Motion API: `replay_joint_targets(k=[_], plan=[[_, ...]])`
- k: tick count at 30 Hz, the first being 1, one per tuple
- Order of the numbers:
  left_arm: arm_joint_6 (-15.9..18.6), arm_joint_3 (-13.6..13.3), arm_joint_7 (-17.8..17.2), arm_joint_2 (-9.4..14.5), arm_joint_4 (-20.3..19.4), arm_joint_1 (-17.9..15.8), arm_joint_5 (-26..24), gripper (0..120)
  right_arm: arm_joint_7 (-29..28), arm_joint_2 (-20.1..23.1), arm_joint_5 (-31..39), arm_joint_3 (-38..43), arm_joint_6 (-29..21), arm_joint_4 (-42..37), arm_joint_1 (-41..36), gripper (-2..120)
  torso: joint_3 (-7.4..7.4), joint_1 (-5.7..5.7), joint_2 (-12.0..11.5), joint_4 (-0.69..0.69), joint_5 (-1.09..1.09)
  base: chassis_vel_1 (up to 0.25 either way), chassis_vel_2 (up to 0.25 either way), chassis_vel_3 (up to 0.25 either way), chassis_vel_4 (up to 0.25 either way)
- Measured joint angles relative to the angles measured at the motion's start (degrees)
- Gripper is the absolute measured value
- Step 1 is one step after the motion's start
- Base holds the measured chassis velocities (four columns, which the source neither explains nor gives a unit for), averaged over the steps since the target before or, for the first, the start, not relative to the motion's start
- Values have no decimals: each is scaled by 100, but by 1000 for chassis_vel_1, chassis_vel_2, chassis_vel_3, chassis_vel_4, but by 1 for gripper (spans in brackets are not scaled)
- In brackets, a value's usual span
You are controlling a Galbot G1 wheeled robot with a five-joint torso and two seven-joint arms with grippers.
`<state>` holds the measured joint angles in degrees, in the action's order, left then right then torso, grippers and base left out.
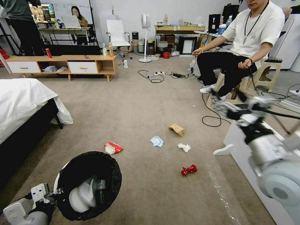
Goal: Pick up the trash bin and place the garbage on the floor into it.
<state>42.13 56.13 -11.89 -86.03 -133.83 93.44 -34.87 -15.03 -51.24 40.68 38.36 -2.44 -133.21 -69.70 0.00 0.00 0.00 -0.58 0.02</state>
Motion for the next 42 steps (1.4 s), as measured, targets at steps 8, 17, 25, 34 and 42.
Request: replay_joint_targets(k=[8, 17, 25, 34, 42], plan=[[0, 41, 11, -70, -83, 73, 167, 2, 29, -594, -1161, 281, 390, -174, -998, 100, -1, 0, 0, -6, -2, 0, 0, 0, 0], [0, 52, 36, -152, -73, 109, 392, 2, 59, -1674, -2558, 19, 1118, -143, -1935, 100, 0, 0, 0, -5, -3, 0, 0, 0, 0], [0, 169, 17, -167, 25, 140, 421, 2, 59, -2053, -2822, -88, 1227, -52, -2041, 100, 0, -1, 0, -4, -3, 0, 0, 0, 0], [0, 161, 21, -234, 8, 168, 296, 2, 58, -2105, -2851, -94, 1245, 13, -2121, 100, 0, 0, 0, -5, -2, 0, 0, 0, 0], [0, 154, 27, -250, -36, 183, 173, 2, 258, -2099, -2890, -89, 1426, 88, -2222, 100, 0, 0, 0, -5, -2, 0, 0, 0, 0]])
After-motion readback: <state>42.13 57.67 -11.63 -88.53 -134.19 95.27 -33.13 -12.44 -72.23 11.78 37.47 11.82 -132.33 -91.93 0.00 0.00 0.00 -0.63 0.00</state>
